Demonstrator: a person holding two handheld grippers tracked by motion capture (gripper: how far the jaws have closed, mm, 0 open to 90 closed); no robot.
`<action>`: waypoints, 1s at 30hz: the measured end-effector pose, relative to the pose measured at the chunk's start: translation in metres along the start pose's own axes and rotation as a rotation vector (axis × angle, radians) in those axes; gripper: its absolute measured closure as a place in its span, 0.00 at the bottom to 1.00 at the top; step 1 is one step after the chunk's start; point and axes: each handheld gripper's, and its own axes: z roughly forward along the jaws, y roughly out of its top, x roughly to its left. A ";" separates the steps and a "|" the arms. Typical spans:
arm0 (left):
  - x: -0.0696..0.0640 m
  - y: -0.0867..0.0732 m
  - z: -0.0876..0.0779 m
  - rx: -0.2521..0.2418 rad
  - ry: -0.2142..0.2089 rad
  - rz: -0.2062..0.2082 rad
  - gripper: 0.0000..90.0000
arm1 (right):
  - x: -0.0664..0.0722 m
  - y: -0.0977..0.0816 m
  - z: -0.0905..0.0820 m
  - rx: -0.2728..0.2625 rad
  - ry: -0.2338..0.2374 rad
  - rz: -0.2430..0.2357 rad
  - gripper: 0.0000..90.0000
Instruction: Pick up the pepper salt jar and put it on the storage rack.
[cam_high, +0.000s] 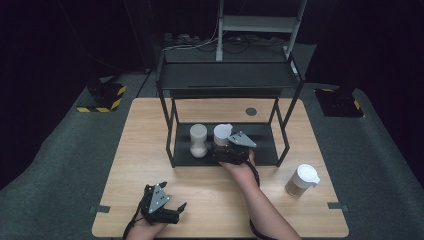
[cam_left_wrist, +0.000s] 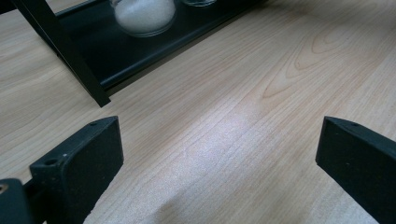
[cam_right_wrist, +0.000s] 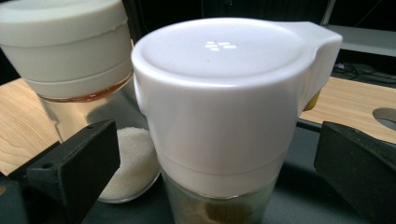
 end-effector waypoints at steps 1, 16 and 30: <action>0.000 0.000 0.000 0.000 0.000 -0.001 0.01 | 0.000 0.000 -0.001 0.000 0.002 -0.001 0.00; -0.001 0.000 0.000 0.006 0.004 0.005 0.01 | 0.003 0.002 -0.021 -0.023 0.002 -0.016 0.00; -0.001 0.001 0.001 0.014 0.003 0.012 0.01 | 0.006 0.007 -0.047 -0.043 0.015 -0.021 0.00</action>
